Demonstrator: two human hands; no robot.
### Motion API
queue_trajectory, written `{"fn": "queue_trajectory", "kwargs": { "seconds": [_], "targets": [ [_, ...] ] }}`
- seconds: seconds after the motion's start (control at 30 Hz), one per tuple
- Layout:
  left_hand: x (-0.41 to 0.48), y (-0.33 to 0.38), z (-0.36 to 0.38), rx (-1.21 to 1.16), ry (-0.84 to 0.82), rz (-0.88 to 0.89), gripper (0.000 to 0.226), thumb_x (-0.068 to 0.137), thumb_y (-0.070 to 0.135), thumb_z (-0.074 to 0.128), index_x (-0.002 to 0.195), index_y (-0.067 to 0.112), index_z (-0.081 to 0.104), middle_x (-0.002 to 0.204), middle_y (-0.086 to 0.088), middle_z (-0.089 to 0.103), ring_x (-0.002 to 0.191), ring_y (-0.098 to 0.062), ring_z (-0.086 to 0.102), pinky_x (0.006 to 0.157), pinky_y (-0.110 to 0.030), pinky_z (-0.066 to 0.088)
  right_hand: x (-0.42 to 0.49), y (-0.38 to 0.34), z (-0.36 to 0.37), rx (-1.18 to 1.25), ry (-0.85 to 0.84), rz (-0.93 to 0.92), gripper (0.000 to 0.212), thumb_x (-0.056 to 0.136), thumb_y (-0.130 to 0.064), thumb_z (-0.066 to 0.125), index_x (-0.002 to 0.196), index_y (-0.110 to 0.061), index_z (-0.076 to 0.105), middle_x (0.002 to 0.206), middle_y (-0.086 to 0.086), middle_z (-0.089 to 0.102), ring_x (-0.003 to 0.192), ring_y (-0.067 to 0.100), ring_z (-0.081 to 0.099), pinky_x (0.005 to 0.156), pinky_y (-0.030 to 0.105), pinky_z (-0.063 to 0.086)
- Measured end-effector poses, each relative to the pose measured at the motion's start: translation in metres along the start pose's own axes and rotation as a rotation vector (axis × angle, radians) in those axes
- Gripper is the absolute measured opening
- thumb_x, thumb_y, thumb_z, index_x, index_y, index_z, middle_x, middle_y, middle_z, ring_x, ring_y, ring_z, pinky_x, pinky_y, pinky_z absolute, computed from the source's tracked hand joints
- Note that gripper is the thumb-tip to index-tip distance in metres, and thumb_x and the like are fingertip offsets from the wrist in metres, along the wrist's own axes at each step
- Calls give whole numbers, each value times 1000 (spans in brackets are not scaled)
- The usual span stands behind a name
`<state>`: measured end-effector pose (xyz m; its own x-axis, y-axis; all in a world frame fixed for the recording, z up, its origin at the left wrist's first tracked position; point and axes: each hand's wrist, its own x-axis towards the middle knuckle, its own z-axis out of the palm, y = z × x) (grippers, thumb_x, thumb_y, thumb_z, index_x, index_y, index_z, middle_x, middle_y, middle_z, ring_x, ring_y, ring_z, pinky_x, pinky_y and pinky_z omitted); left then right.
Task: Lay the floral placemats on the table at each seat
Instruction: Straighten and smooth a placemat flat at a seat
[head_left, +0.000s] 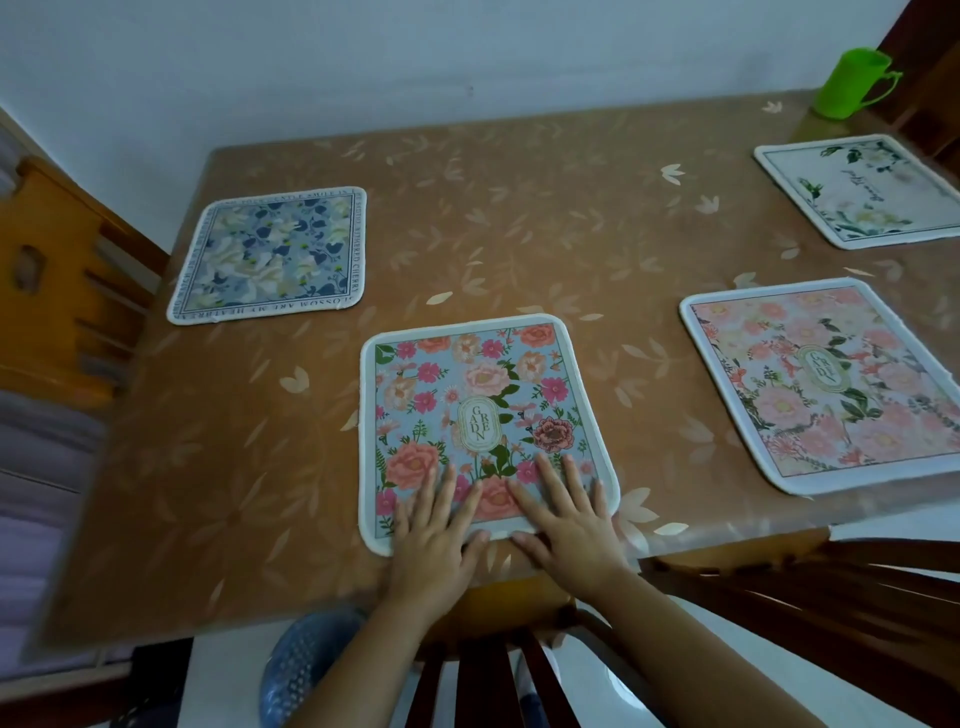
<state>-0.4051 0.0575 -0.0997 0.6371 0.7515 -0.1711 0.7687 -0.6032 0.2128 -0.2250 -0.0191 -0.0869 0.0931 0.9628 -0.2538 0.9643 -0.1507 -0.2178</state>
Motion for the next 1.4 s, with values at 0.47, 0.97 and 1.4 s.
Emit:
{"fn": "queue_trajectory", "kwargs": {
  "seconds": [0.47,0.97,1.4],
  "targets": [
    [114,-41,-19,63,34,-70,60,81,70,2,132,47,-21,148,9,-22,134,-17,-27,106,-57,-7,131,25,-29,-38,30,-186,74,74,-77,18,136,-48,-9,149,-10,-17,136,26,-25,104,60,-18],
    [184,-66,-31,10,144,-279,59,90,55,23,140,37,-2,154,4,-8,138,-19,-12,109,-52,-2,194,35,-37,85,226,151,68,82,-68,15,140,-40,-5,155,-8,-6,141,19,-13,111,55,-6],
    [69,-28,-9,29,173,-290,60,85,57,6,139,32,-3,150,1,-7,136,-20,-15,108,-47,-3,77,32,-10,121,164,78,65,82,-69,6,135,-43,-21,150,-10,-19,137,18,-23,111,44,-10]
  ]
}}
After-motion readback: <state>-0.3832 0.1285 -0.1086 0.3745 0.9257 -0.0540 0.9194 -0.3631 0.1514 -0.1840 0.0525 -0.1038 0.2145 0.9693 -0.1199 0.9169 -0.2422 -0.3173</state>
